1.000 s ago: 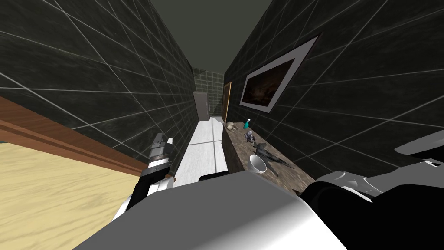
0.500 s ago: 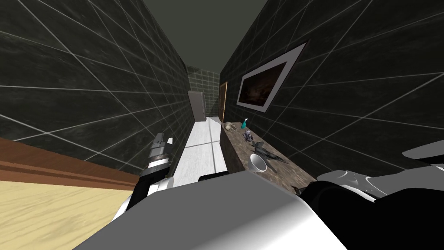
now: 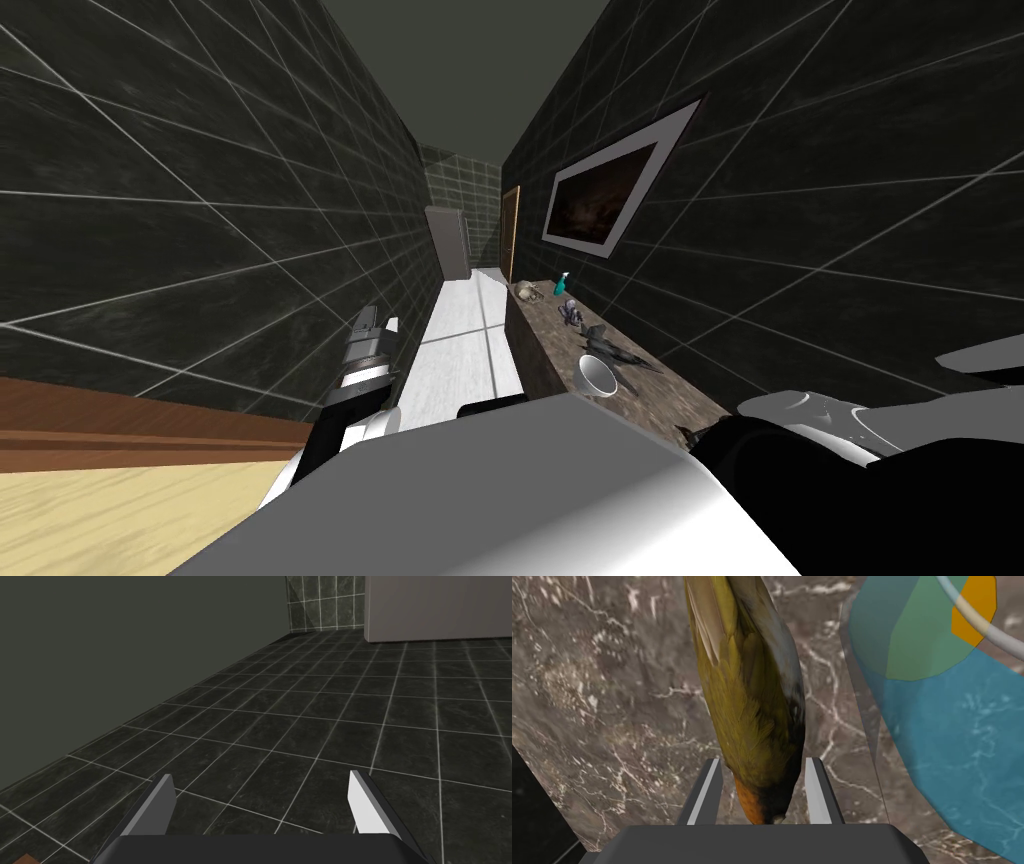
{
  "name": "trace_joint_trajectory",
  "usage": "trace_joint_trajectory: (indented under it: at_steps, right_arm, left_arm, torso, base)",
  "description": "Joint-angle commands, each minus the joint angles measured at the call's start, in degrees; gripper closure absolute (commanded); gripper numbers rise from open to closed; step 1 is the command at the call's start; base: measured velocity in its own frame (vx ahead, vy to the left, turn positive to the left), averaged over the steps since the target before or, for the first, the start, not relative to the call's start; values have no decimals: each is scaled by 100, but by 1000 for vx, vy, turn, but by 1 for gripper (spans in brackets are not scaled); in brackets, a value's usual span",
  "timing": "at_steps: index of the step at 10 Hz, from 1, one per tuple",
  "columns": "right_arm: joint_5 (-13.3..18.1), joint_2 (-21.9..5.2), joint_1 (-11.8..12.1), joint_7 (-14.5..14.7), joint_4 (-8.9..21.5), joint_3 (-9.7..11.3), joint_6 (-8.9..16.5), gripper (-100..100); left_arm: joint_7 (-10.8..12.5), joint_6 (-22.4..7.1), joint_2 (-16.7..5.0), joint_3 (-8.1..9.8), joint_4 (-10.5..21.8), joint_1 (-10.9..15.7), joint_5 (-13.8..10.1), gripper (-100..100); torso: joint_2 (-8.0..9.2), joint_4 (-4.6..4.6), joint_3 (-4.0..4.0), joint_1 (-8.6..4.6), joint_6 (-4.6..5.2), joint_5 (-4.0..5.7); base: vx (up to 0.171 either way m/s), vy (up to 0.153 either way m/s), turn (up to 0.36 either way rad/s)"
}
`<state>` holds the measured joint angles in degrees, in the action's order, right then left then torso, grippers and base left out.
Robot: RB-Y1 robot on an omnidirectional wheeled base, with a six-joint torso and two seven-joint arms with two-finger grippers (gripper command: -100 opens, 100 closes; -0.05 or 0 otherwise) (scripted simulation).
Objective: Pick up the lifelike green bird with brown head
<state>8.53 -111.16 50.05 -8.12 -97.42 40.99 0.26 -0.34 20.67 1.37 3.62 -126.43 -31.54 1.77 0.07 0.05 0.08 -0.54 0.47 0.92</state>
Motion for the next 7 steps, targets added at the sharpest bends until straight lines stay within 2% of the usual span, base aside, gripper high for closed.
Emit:
trace_joint_trajectory:
  at_steps: [1, 2, 3, 4, 7]
  right_arm:
    - [166, 141, -286, 117, 286, 180, -286, 100]
    - [166, 141, 263, 117, 441, -317, -336, 100]
    - [303, 141, 597, 20, 441, -671, -336, 100]
    - [166, 141, 482, 117, 441, -542, -336, 100]
    - [166, 141, -57, 117, 441, -13, -336, 100]
  left_arm:
    - [0, 0, 0, 0, 0, 0, 0, 0]
    - [0, 0, 0, 0, 0, -2, 0, 0]
    - [0, 0, 0, 0, 0, -1, 0, 0]
    - [0, 0, 0, 0, 0, 0, 0, 0]
    - [0, 0, 0, 0, 0, 0, 0, 0]
  torso:
    - [0, 0, 0, 0, 0, 0]
    - [-11, -2, -6, 17, 9, -1]
    - [-16, -4, -9, 23, 7, -7]
    - [-22, -4, -12, 15, -4, -7]
    - [-4, -1, -3, 7, -4, -5]
  base:
    - [55, 55, -179]
    - [68, 62, -199]
    - [61, 20, -24]
    - [24, -4, 40]
    - [-1, -2, 7]
